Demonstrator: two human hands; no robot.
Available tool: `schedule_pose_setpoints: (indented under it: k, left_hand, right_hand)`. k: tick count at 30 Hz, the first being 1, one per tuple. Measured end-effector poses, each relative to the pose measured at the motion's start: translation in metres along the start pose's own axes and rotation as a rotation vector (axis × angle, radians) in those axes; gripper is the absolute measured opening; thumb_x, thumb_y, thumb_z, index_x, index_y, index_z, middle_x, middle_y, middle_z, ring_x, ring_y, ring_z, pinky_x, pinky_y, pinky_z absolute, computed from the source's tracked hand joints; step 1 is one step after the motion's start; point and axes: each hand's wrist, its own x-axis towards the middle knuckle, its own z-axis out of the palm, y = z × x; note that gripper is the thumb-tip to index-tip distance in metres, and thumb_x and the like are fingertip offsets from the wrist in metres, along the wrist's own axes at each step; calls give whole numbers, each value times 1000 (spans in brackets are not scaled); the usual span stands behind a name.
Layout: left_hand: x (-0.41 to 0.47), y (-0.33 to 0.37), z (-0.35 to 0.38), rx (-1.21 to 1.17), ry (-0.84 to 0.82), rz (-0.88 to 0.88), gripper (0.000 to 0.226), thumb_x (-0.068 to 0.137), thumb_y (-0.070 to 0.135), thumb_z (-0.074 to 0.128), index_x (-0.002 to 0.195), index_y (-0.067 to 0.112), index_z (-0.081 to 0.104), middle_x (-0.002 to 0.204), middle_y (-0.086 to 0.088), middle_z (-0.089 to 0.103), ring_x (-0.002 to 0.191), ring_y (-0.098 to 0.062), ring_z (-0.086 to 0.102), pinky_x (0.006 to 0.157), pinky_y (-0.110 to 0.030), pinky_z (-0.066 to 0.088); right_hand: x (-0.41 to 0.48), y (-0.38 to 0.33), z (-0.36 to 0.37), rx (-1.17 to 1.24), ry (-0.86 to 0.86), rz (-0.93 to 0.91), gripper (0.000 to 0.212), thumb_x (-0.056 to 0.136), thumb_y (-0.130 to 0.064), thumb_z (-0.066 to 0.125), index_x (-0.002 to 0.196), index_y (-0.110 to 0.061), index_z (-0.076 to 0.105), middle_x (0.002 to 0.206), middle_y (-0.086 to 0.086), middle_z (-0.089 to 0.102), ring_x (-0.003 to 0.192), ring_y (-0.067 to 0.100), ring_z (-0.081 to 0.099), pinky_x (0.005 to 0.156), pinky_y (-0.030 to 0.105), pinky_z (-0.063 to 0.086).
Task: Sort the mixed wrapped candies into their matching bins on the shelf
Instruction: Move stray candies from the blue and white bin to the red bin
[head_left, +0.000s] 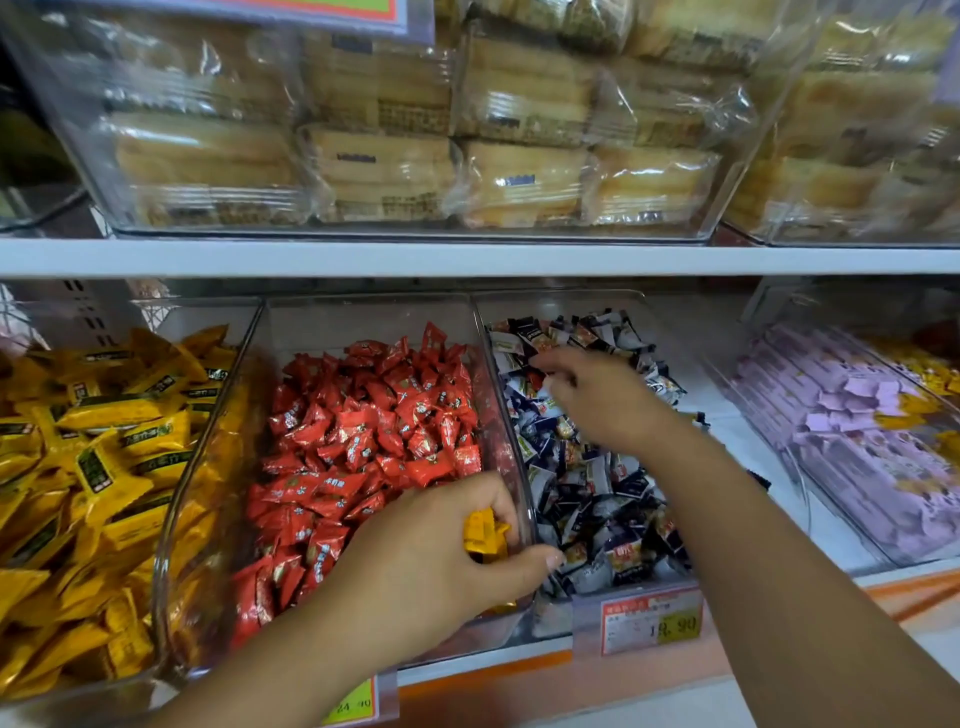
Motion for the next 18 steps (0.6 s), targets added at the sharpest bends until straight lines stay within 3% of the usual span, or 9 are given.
schedule_pose_setpoints:
  k: [2,3,4,10,13,18]
  left_hand:
    - [1,1,0,-2,2,1,38,74,66,64,81,32,52,64,15,57,54,-4,45,55,-27,38]
    - [1,1,0,-2,2,0,37,74,66,64,81,32,52,64,16,58,54,-4,46,55,-26,38]
    - [2,1,0,-6,2,-2,37,74,66,64,81,32,52,65,16,58,54,-4,46,55,-25,38]
    - [0,0,0,-31,-13,-3,38,73,68,63,82,32,53,65,11,57,53,-5,44,55,-31,41]
    - [0,0,0,-24,-5,-10,40,72,69,62,82,32,53,64,7,56,52,-6,41,55,-35,40]
    - [0,0,0,-30,-8,-12,40,72,69,62,82,32,53,65,6,57,53,-6,43,58,-40,43]
  right_hand:
    - [3,5,13,-151,-89,-62,51,101,-22,45,150,-24,30,152,6,36,117,23,49,92,21,44]
    - [4,6,17,-232,-107,-79,56,101,-24,46,152,-23,23,156,3,27,134,25,31,107,28,31]
    - [6,6,19,-267,-106,-81,59,100,-25,46,153,-22,19,158,2,24,139,26,20,112,32,22]
    - [5,3,20,-292,-114,-36,56,97,-28,52,148,-16,33,150,9,34,133,28,29,108,36,28]
    - [-1,1,15,-43,-88,31,43,92,-21,63,134,-21,53,139,11,48,109,25,52,97,36,43]
    - [-15,8,0,138,-56,22,27,91,-9,64,113,-23,69,135,-2,56,112,15,56,80,18,45]
